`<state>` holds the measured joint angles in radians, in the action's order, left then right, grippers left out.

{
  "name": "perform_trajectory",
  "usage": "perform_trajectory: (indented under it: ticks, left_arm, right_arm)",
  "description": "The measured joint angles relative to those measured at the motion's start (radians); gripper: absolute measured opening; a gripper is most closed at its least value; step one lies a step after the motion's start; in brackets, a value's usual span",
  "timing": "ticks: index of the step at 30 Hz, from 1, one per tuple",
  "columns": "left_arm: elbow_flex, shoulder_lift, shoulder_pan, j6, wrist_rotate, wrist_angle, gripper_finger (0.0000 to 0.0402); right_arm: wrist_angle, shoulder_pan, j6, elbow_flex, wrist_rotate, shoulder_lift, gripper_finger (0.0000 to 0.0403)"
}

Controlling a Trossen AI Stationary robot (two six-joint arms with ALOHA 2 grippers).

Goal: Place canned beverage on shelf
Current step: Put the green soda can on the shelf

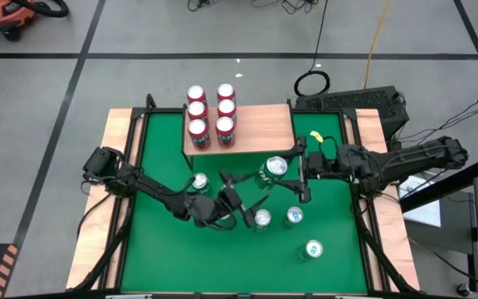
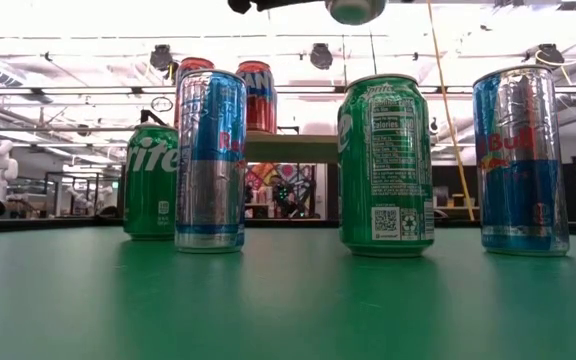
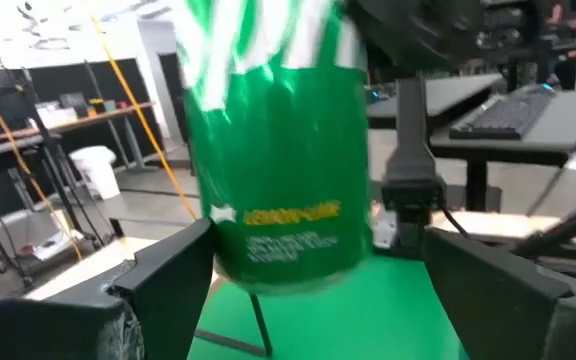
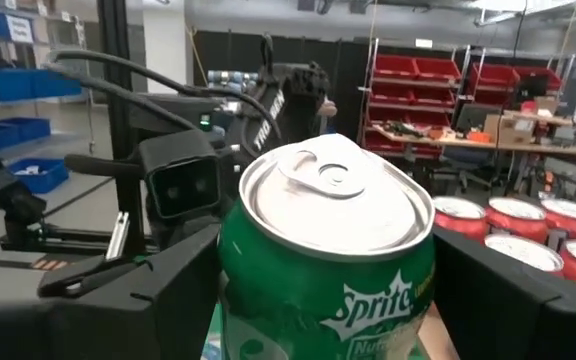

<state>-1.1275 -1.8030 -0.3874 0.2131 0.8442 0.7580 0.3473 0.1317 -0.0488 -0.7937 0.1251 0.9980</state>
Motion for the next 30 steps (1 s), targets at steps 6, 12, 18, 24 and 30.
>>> perform_trajectory:
  ticks: [6,12,18,24,30]
  left_arm:
    - [0.0,0.0,-0.008,-0.129,-0.014,-0.129,0.0352]
    - [0.001,0.006,-0.043,-0.181,-0.014,-0.197,0.0352]
    - [0.002,0.092,-0.067,-0.224,-0.069,-0.358,0.0352]
    - [0.002,0.235,-0.067,-0.231,-0.207,-0.564,0.0352]
    - [0.002,0.395,-0.029,-0.2,-0.25,-0.761,0.0352]
  right_arm:
    - [-0.022,-0.015,-0.013,0.0,0.004,-0.015,0.0297]
    - [-0.042,-0.062,-0.02,-0.002,-0.006,-0.024,0.0297]
    - [-0.046,-0.162,-0.02,-0.002,-0.112,-0.023,0.0297]
    - [-0.036,-0.309,-0.047,-0.002,-0.287,-0.023,0.0297]
    - [-0.184,-0.469,-0.181,-0.078,-0.528,-0.01,0.0297]
